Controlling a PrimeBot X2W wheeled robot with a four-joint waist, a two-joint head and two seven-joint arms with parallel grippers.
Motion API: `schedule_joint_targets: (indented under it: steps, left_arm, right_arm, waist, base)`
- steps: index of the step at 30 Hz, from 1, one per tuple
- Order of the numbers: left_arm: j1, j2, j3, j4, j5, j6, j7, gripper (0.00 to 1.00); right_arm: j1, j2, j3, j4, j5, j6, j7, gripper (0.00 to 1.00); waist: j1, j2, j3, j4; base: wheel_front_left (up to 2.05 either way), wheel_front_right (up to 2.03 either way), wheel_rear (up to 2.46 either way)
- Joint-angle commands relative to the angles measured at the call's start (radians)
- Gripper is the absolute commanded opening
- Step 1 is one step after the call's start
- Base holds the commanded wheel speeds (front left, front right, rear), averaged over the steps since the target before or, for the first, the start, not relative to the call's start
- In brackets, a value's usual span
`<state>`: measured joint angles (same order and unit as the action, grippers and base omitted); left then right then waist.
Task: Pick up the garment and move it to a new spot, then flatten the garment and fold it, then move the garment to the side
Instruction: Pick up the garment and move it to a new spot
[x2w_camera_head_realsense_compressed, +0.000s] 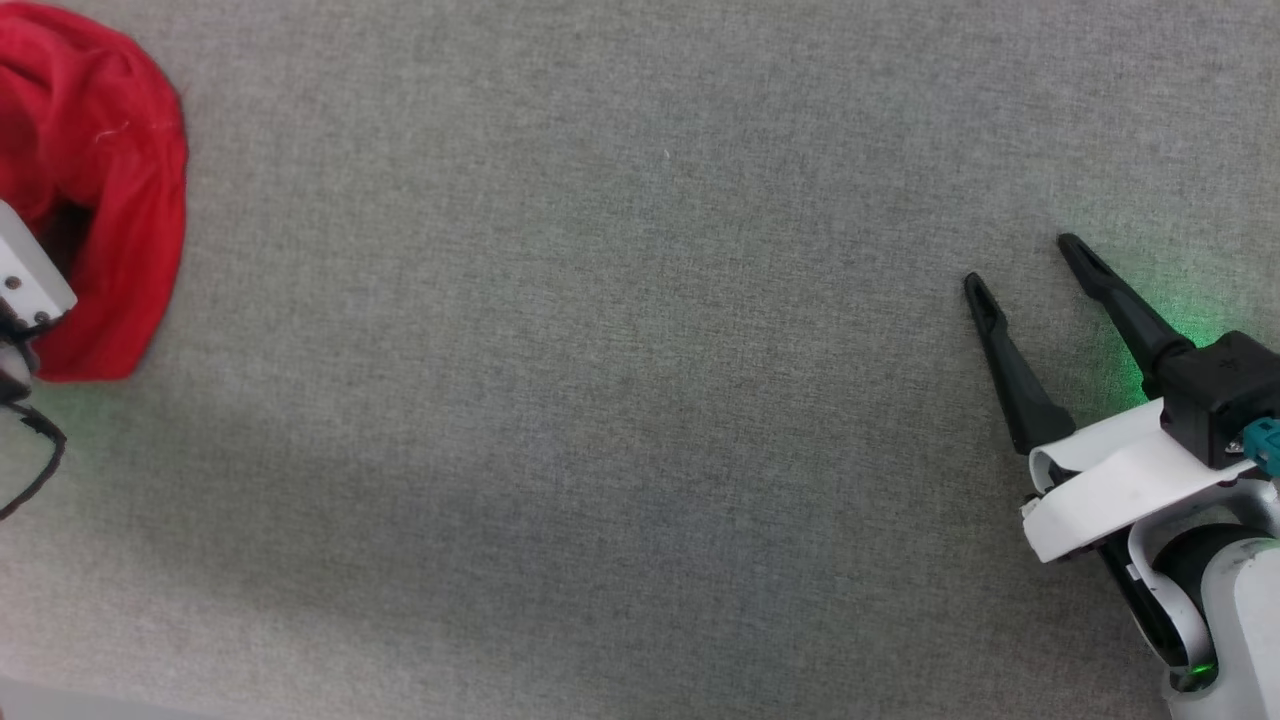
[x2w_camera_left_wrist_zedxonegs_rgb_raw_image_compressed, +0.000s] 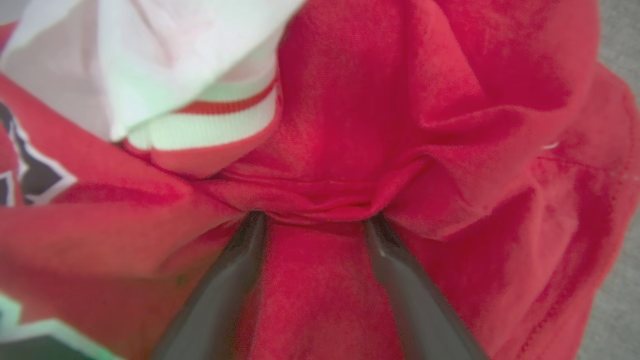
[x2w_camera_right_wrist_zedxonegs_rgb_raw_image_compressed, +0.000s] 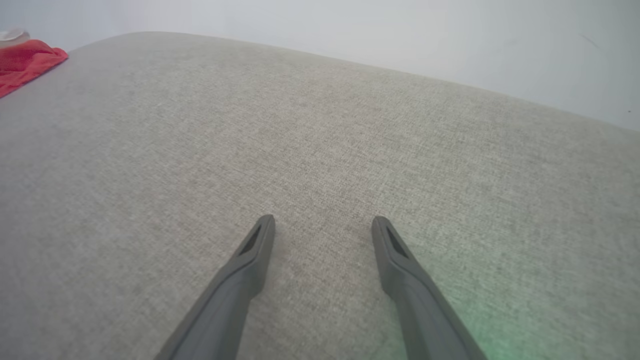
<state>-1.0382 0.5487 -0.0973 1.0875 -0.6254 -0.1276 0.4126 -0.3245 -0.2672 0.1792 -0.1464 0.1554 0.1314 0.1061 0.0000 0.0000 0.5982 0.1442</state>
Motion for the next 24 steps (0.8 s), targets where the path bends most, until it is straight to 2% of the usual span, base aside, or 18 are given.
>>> schedule_joint_targets:
  steps: [1, 2, 3, 8, 9, 12, 20, 24]
  left_arm:
    - [0.047, -0.077, -0.032, 0.049, -0.011, -0.003, 0.012, 0.86]
    - [0.044, -0.078, -0.034, 0.056, -0.021, -0.003, 0.005, 0.04]
    - [0.040, -0.073, -0.033, 0.063, -0.024, -0.003, -0.010, 0.00]
    - [0.010, -0.036, -0.029, 0.065, -0.043, -0.003, -0.086, 0.00]
    - [-0.005, -0.016, -0.040, 0.040, -0.050, -0.003, -0.129, 0.00]
    - [-0.013, 0.013, -0.059, 0.012, -0.059, -0.003, -0.165, 0.00]
    - [-0.005, 0.142, -0.170, -0.119, -0.103, -0.003, -0.292, 0.00]
    - [-0.012, 0.181, -0.200, -0.157, -0.113, -0.003, -0.324, 0.00]
  right_arm:
    - [-0.011, -0.001, -0.006, -0.002, -0.005, -0.001, 0.006, 1.00]
    - [-0.010, -0.002, -0.007, -0.003, -0.005, -0.001, 0.008, 1.00]
    - [-0.010, -0.004, -0.009, -0.004, -0.005, -0.001, 0.010, 1.00]
    - [-0.007, -0.004, -0.018, -0.002, -0.002, -0.001, 0.008, 1.00]
    - [-0.002, 0.000, -0.019, 0.006, 0.000, -0.001, 0.001, 1.00]
    - [0.003, 0.005, -0.016, 0.018, 0.005, -0.001, -0.008, 1.00]
    - [0.047, 0.045, -0.016, 0.093, 0.031, -0.001, -0.063, 1.00]
    - [0.062, 0.056, -0.019, 0.118, 0.039, -0.001, -0.084, 1.00]
  waist:
    - [0.0000, 0.0000, 0.003, -0.002]
    - [0.0000, 0.0000, 0.003, 0.000]
    - [0.0000, 0.0000, 0.001, 0.002]
    - [0.0000, 0.0000, -0.019, 0.013]
    - [0.0000, 0.0000, -0.037, 0.017]
    - [0.0000, 0.0000, -0.060, 0.021]
    - [0.0000, 0.0000, -0.201, 0.042]
    - [0.0000, 0.0000, -0.250, 0.049]
  base:
    - [0.00, 0.00, 0.00]
    - [0.00, 0.00, 0.00]
    - [0.00, 0.00, 0.00]
    - [0.00, 0.00, 0.00]
    - [0.00, 0.00, 0.00]
    - [0.00, 0.00, 0.00]
    - [0.00, 0.00, 0.00]
    - [0.00, 0.00, 0.00]
